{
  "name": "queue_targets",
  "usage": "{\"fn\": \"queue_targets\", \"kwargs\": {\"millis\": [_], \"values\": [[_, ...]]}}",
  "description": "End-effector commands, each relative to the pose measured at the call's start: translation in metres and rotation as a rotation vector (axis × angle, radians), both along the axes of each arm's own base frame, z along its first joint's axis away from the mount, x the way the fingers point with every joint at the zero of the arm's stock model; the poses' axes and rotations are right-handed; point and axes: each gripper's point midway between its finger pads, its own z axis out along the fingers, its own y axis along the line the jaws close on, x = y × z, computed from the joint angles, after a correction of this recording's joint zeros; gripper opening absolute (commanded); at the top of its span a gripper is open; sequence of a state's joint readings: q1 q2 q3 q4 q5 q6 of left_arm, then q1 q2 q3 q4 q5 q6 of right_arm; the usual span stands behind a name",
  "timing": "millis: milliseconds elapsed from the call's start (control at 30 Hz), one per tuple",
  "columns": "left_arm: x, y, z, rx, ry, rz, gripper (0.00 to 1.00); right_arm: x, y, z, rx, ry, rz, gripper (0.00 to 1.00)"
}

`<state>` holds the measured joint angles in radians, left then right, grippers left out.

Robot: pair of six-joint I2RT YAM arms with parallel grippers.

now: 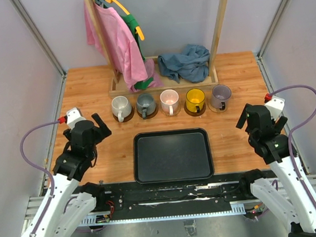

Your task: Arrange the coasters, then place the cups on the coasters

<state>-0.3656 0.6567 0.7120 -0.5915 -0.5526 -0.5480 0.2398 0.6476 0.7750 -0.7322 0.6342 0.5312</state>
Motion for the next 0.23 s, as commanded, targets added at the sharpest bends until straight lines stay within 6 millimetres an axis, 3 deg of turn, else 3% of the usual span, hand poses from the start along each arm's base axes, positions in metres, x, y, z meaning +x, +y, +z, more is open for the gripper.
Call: {"fn": "queue_targets", "kwargs": {"millis": [0,200], "values": [[-0.0004,0.0085,-0.0003,0.0,-0.016,0.051,1.0,-0.0018,-0.0082,0.0073,-0.008,-0.016,-0.053,0.98],[-0.0007,0.0088,-0.0016,-0.018,-0.024,0.066,1.0,-0.0001,-0.0084,0.0067,-0.012,-0.01,-0.055,0.98]]}}
